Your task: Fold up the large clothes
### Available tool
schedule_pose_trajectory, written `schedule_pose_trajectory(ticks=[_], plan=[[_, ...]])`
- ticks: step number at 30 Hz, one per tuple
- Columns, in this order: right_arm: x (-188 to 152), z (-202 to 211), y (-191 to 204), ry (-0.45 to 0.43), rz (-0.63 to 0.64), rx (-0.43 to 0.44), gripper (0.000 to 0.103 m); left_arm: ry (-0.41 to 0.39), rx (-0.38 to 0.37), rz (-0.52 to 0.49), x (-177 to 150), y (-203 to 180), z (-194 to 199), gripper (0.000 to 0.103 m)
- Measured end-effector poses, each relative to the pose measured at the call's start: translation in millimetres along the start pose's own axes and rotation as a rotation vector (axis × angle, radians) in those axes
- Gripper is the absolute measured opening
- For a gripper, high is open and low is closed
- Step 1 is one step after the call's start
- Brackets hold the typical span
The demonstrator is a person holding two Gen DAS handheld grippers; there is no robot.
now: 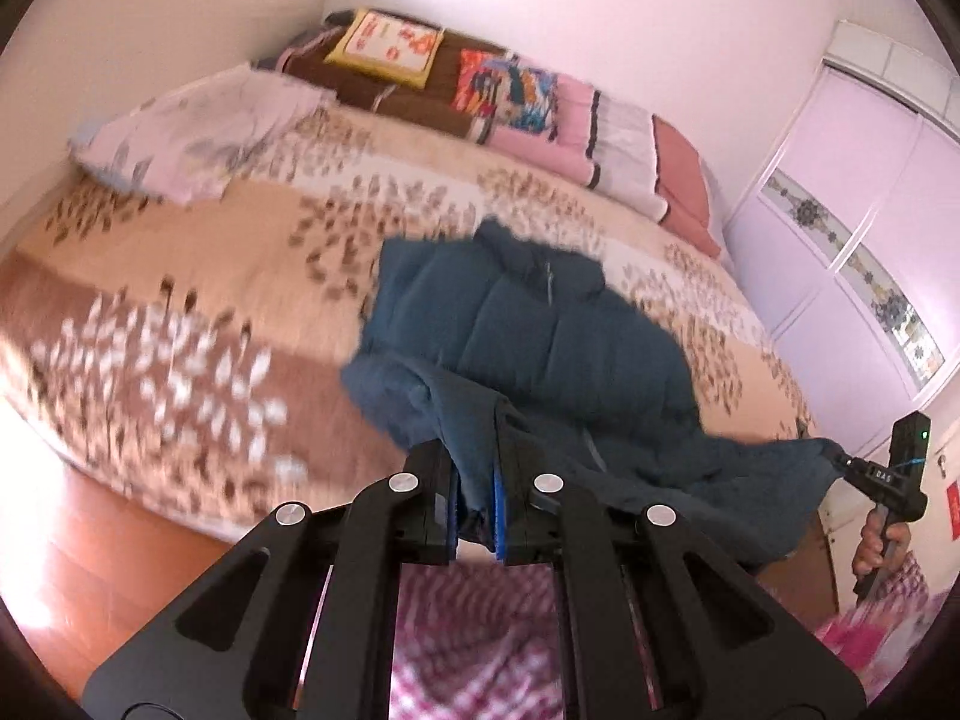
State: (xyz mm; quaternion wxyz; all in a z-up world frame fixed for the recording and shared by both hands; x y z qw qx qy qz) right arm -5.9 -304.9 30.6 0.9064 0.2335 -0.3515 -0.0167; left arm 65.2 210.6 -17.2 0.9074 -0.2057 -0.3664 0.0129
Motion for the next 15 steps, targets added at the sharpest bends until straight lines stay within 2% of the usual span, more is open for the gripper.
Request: schedule_pose_trajectory(ticks=[6, 10, 15], plan=[[110, -37, -9, -0.056, 0.079, -0.079, 0.008, -0.06, 0.016, -0.034, 98, -20, -39, 0.008], [179, -84, -34, -0.057, 0.061, -0.121, 0.008, -0.057, 0.045, -0.006, 163, -23, -94, 0.009], [243, -155, -70, -0.046, 0.039, -0.189, 0.008, -0.045, 0.128, 0.002, 217, -19, -172, 0.009]])
Point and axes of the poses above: each gripper's, at about its wrist camera, not at the fingertips, and z roughly against the way its jaws point, y to its left, x to its top, the point moved 8 cm from there along -z, roughly the way its jaws point, and after that the axes turned 3 degrees about z, right-handed, at the moved point
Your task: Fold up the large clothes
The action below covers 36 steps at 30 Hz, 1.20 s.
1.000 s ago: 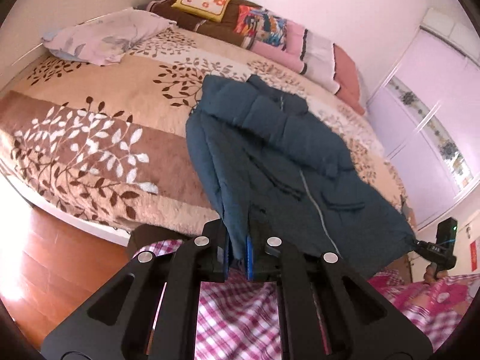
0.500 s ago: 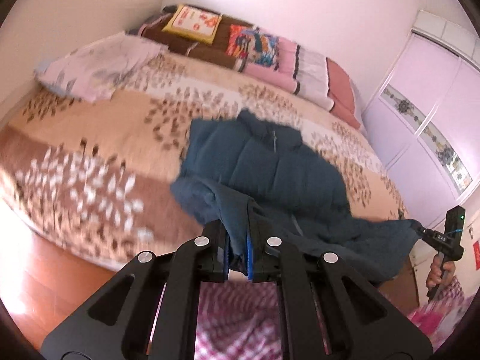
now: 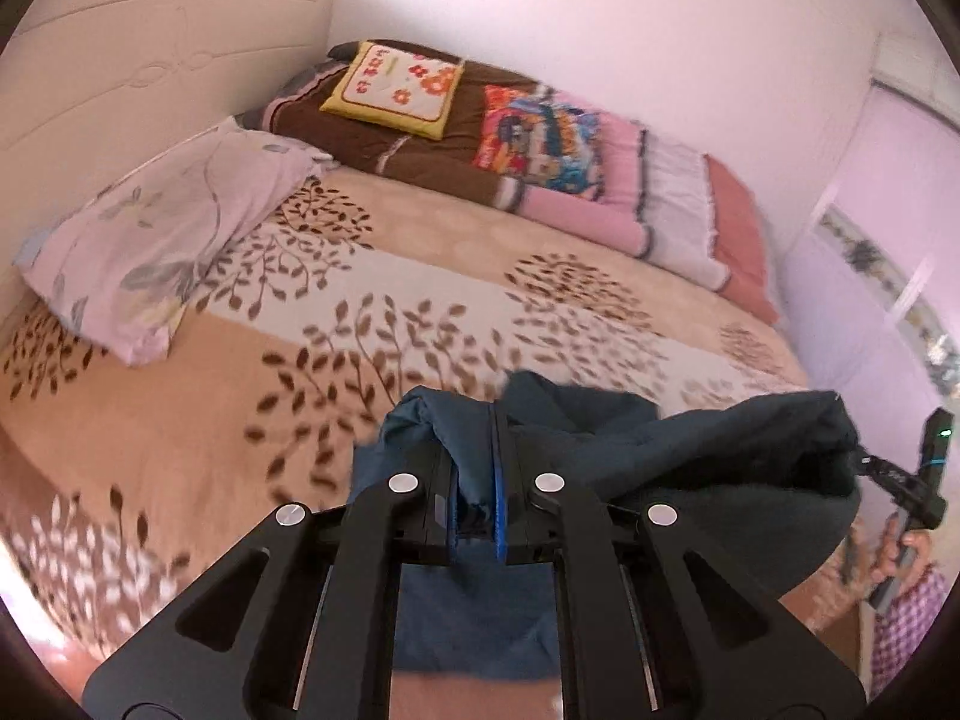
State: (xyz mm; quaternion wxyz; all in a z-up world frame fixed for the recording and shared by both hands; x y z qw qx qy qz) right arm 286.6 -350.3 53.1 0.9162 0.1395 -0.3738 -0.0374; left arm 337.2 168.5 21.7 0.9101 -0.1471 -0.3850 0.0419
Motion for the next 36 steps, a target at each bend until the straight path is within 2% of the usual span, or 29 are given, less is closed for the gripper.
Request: schedule_pose_trajectory(ticks=[4, 10, 13, 16, 19, 22, 24, 25, 27, 29, 32, 36], plan=[[21, -75, -20, 0.052, -0.029, -0.058, 0.008, 0.048, 0.075, 0.001, 16, 5, -77, 0.008], [9, -171, -46, 0.159, -0.089, -0.113, 0.008, 0.151, 0.168, 0.027, 2, 24, -174, 0.009], [-3, -204, -56, 0.208, -0.109, -0.132, 0.008, 0.19, 0.196, 0.057, -10, 33, -204, 0.012], [-14, -222, -63, 0.258, -0.166, -0.122, 0.01, 0.217, 0.187, 0.106, -21, 43, -219, 0.016], [-18, -222, -71, 0.259, -0.244, -0.052, 0.017, 0.219, 0.109, 0.185, -22, 48, -214, 0.023], [-13, -209, -72, 0.252, -0.303, 0.023, 0.026, 0.218, 0.039, 0.266, -17, 52, -203, 0.038], [-9, -196, -70, 0.237, -0.309, 0.051, 0.035, 0.16, 0.078, 0.271, -9, 58, -187, 0.074], [-9, -191, -69, 0.233, -0.301, 0.055, 0.041, 0.12, 0.092, 0.252, -5, 59, -178, 0.076], [-8, -183, -70, 0.225, -0.294, 0.048, 0.047, 0.105, 0.108, 0.219, -2, 60, -169, 0.076], [-5, -170, -76, 0.174, -0.285, -0.021, 0.069, 0.109, 0.116, 0.214, -4, 62, -161, 0.076], [-3, -152, -75, 0.13, -0.256, -0.023, 0.069, 0.136, 0.123, 0.178, -18, 61, -148, 0.076], [-23, -132, -74, 0.136, -0.188, -0.063, 0.069, 0.192, 0.119, 0.12, -59, 62, -128, 0.076]])
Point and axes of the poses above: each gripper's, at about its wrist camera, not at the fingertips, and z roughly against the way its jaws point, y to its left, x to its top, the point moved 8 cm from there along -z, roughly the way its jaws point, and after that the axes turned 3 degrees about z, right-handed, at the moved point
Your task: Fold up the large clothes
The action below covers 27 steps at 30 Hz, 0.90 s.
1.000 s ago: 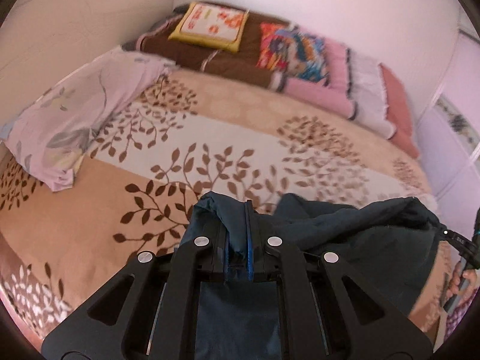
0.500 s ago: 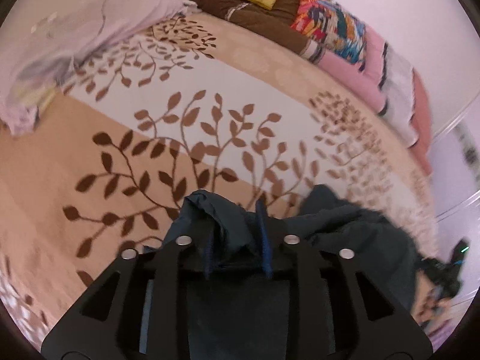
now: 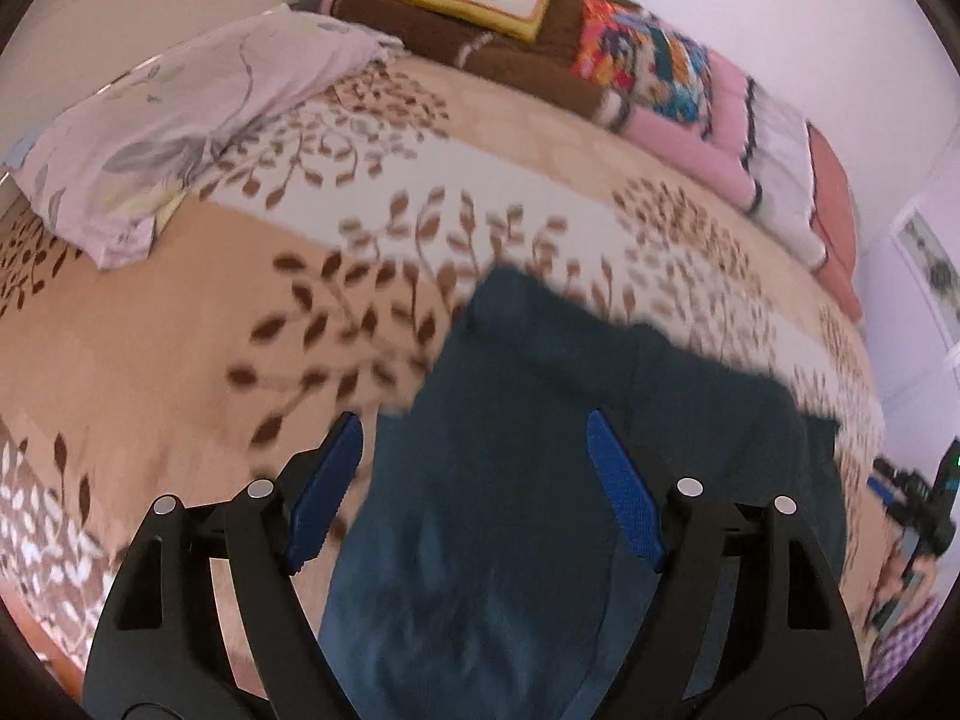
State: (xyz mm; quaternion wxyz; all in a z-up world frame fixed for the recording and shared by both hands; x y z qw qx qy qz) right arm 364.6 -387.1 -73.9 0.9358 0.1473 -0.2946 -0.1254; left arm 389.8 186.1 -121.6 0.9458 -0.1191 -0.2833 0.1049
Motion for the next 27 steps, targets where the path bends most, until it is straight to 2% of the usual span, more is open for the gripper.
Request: schedule_pose_trajectory(ticks=[5, 7, 8, 9, 10, 11, 12, 14, 15, 17, 19, 22, 27], plan=[[-79, 24, -16, 0.048, 0.074, -0.113, 0.069, 0.082, -0.001, -0.009, -65, 23, 6, 0.076], [-109, 29, -22, 0.061, 0.076, -0.116, 0.067, 0.111, -0.014, 0.004, -87, 32, 4, 0.076], [-120, 30, -26, 0.068, 0.073, -0.12, 0.063, 0.113, -0.021, 0.007, -93, 33, 3, 0.076], [-134, 30, -30, 0.084, 0.06, -0.115, 0.06, 0.113, -0.035, 0.011, -98, 35, 3, 0.071], [-144, 27, -33, 0.104, 0.041, -0.094, 0.051, 0.106, -0.05, 0.015, -101, 36, 3, 0.064], [-149, 25, -34, 0.112, 0.024, -0.077, 0.039, 0.099, -0.053, 0.015, -102, 37, 3, 0.045], [-152, 25, -33, 0.108, 0.003, -0.057, 0.033, 0.092, -0.057, 0.023, -101, 40, 3, 0.025], [-152, 26, -29, 0.094, -0.018, -0.016, 0.014, 0.092, -0.101, 0.078, -100, 43, 6, 0.012], [-150, 29, -27, 0.088, -0.026, -0.002, 0.01, 0.087, -0.118, 0.096, -100, 43, 9, 0.008], [-148, 37, -23, 0.07, -0.042, 0.017, 0.006, 0.067, -0.121, 0.085, -102, 40, 17, 0.007], [-150, 47, -19, 0.061, -0.042, 0.028, 0.005, 0.058, -0.109, 0.063, -107, 39, 22, 0.006], [-159, 55, -17, 0.058, -0.027, 0.023, 0.005, 0.059, -0.118, 0.081, -116, 46, 28, 0.006], [-174, 40, -30, 0.094, -0.062, 0.011, 0.006, 0.085, -0.102, 0.094, -126, 53, 14, 0.006]])
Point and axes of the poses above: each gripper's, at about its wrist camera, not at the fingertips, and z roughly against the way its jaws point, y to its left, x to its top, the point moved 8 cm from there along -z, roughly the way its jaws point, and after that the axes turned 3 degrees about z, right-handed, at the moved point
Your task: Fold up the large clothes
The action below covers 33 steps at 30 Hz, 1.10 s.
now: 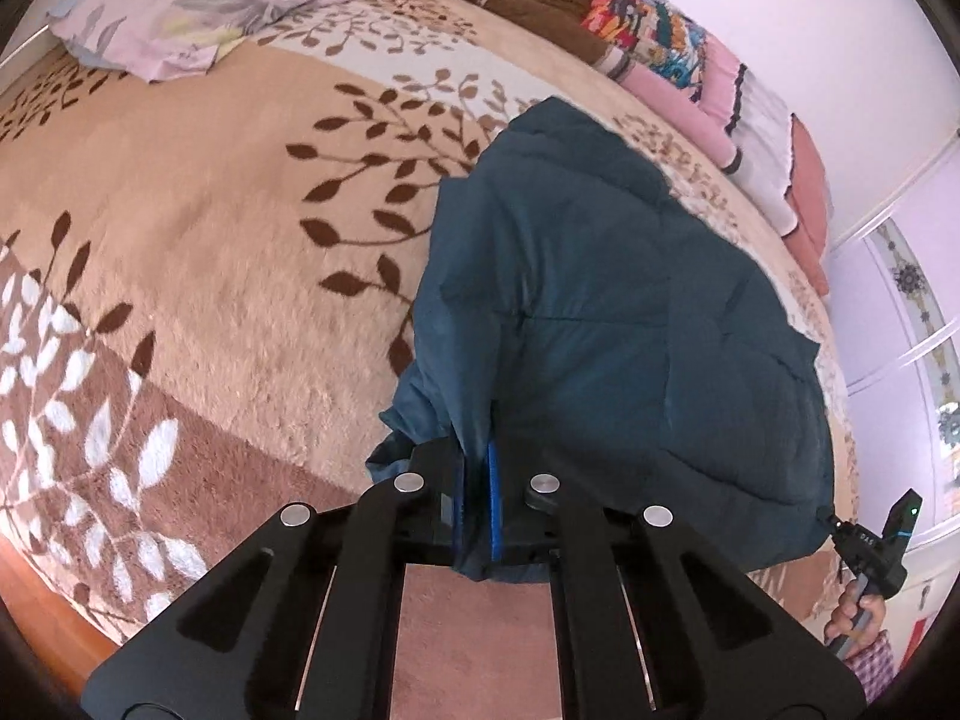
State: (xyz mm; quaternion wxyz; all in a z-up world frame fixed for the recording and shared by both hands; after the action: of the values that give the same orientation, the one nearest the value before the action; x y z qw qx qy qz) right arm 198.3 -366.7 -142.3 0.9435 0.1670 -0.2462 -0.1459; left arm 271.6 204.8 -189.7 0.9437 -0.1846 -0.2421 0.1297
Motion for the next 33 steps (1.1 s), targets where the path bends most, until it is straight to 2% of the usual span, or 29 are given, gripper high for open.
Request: schedule_pose_trajectory(ticks=[4, 5, 6, 7, 8, 9, 11, 12, 13, 14, 15, 18, 20, 23, 27, 30, 33], plan=[[2, -4, 1, 0.026, 0.014, -0.048, 0.013, 0.015, 0.038, -0.002, 1, -1, 2, 0.015], [3, -1, 0, 0.025, 0.017, -0.066, 0.024, 0.011, 0.044, 0.003, 3, 0, 5, 0.024], [8, 6, -2, 0.004, 0.022, -0.105, 0.03, -0.01, 0.048, 0.013, 7, 0, 13, 0.037], [13, 14, -3, -0.032, 0.031, -0.131, 0.034, -0.037, 0.05, 0.017, 10, 0, 20, 0.044], [19, 24, -2, -0.076, 0.047, -0.151, 0.034, -0.099, 0.055, 0.01, 19, -3, 34, 0.051], [27, 36, 3, -0.131, 0.075, -0.171, 0.034, -0.13, 0.049, -0.007, 23, -7, 42, 0.051], [38, 48, 17, -0.181, 0.121, -0.167, 0.034, -0.166, 0.027, -0.058, 32, -25, 53, 0.051], [44, 50, 31, -0.19, 0.147, -0.135, 0.033, -0.175, 0.014, -0.077, 35, -35, 55, 0.05], [48, 48, 43, -0.188, 0.166, -0.102, 0.021, -0.178, -0.008, -0.104, 39, -51, 54, 0.047], [51, 42, 57, -0.178, 0.186, -0.069, 0.008, -0.175, -0.02, -0.117, 42, -60, 52, 0.032], [53, 37, 67, -0.167, 0.2, -0.051, 0.004, -0.161, -0.039, -0.136, 42, -74, 46, 0.018], [49, 15, 103, -0.119, 0.242, 0.023, 0.002, -0.103, -0.076, -0.191, 33, -106, 26, 0.006], [41, 6, 123, -0.093, 0.276, 0.054, 0.002, -0.074, -0.091, -0.244, 21, -126, 14, 0.006], [39, -11, 137, -0.068, 0.33, 0.014, 0.002, -0.052, -0.058, -0.323, 13, -150, -1, 0.006], [59, -25, 111, -0.046, 0.26, -0.048, 0.002, -0.055, 0.013, -0.336, 33, -154, -20, 0.006], [59, -44, 87, 0.023, 0.2, -0.059, 0.002, 0.011, 0.063, -0.311, 37, -139, -45, 0.006], [46, -69, 71, 0.1, 0.176, -0.052, 0.001, 0.062, 0.058, -0.284, 29, -128, -65, 0.006]])
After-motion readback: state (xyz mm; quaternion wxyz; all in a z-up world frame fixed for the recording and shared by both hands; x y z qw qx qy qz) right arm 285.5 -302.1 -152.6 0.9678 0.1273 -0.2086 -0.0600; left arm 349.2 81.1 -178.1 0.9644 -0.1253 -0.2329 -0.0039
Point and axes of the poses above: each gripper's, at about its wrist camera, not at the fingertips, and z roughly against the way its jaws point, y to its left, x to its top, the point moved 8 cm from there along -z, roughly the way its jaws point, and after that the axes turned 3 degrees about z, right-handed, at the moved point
